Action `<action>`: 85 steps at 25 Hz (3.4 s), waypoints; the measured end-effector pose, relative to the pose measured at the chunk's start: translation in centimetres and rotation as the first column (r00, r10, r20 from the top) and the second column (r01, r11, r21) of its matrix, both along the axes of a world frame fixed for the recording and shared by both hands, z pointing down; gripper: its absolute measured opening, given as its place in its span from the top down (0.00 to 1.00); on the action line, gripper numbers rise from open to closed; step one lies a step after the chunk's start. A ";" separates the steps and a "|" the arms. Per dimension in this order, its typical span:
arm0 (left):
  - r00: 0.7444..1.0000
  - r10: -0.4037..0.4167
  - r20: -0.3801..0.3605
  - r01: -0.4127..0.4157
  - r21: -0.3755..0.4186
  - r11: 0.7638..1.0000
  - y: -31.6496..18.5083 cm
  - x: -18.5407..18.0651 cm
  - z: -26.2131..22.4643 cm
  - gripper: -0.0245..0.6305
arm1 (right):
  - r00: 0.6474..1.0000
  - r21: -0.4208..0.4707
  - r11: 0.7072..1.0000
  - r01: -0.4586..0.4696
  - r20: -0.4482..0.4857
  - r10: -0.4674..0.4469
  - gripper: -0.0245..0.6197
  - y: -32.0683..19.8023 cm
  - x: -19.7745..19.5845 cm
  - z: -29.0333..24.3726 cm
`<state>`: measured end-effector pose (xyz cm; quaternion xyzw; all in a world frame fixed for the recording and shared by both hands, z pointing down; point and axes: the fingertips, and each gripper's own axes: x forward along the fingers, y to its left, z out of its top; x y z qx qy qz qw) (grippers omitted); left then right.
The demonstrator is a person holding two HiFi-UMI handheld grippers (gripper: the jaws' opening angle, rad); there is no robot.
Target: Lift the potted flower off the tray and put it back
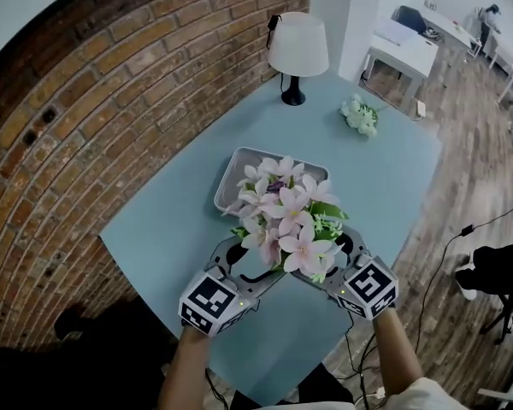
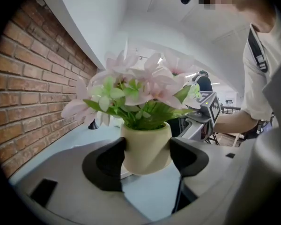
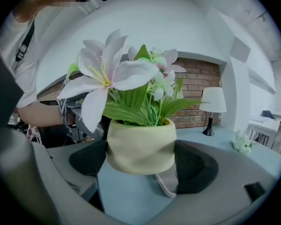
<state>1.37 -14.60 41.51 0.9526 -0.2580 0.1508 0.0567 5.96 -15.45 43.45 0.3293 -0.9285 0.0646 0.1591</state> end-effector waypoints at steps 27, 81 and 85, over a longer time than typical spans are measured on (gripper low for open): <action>0.989 -0.028 0.145 0.022 0.037 0.999 -15.6 2.5 10.8 0.45 | 0.997 -0.044 0.998 0.045 -0.057 -0.047 0.24 -16.0 2.0 11.0; 0.965 -0.059 0.255 0.050 0.043 0.998 -16.6 -2.1 13.2 0.47 | 0.952 -0.024 1.000 0.018 -0.305 -0.025 0.33 -16.2 5.2 13.9; 0.965 -0.068 0.255 0.054 0.060 0.997 -14.9 -2.8 11.5 0.52 | 0.948 0.003 0.999 -0.037 -0.316 0.036 0.53 -14.7 6.0 12.3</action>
